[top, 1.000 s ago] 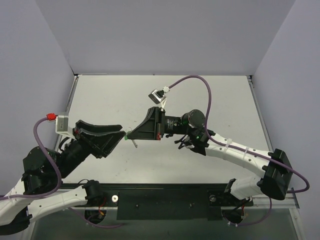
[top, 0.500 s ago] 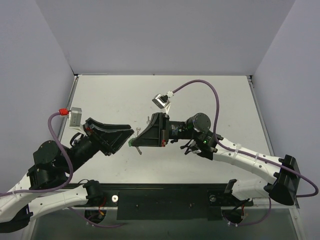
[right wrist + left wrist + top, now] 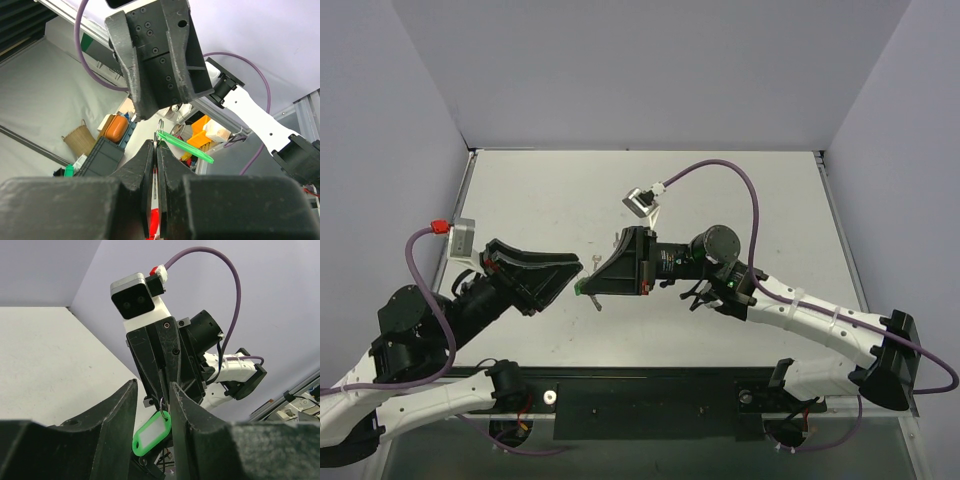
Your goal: Remove the keys from the keyring
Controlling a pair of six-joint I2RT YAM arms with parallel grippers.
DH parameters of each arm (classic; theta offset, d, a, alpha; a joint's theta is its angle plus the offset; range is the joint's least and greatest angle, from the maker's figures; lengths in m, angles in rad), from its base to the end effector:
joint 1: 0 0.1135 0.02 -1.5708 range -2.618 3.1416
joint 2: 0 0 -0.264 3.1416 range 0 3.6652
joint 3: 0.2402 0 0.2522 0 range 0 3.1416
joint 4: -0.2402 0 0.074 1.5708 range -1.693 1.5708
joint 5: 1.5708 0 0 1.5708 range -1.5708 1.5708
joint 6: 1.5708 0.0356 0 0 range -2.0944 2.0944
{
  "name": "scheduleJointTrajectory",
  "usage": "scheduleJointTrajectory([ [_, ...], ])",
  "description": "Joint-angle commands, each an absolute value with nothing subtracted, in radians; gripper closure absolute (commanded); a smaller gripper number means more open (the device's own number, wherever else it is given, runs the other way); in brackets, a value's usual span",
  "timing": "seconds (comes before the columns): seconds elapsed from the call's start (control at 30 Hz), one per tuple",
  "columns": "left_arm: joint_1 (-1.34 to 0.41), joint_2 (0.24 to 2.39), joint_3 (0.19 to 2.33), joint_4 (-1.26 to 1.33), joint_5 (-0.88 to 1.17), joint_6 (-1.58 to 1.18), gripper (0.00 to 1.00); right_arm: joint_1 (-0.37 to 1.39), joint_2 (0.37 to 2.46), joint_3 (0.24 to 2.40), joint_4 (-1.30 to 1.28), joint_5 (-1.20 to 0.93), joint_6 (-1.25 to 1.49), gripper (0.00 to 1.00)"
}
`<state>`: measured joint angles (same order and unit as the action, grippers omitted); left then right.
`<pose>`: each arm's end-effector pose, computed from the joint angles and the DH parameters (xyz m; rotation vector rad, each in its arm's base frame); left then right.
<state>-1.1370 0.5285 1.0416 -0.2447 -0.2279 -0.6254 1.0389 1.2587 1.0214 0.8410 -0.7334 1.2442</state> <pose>0.0412 -0.0699 0.4480 0.1532 1.4296 -1.3359 0.1183 0.2481 0.4225 -0.7614 1.3031 2.3041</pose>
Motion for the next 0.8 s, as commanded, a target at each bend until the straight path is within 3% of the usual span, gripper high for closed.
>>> scheduleJointTrajectory([
  [0.0, -1.14, 0.509, 1.037, -0.236, -0.212, -0.638, 0.59, 1.051, 1.249, 1.078, 0.899, -0.729, 1.213, 1.0],
  [0.57, -1.14, 0.511, 1.023, -0.218, -0.179, -0.652, 0.65, 1.052, 1.252, 1.094, 0.868, -0.724, 1.19, 1.0],
  [0.7, -1.14, 0.512, 1.019, -0.225, -0.178, -0.655, 0.75, 1.051, 1.253, 1.098, 0.862, -0.726, 1.186, 1.0],
  [0.77, -1.14, 0.511, 1.014, -0.224, -0.179, -0.658, 0.88, 1.052, 1.252, 1.101, 0.862, -0.727, 1.186, 1.0],
])
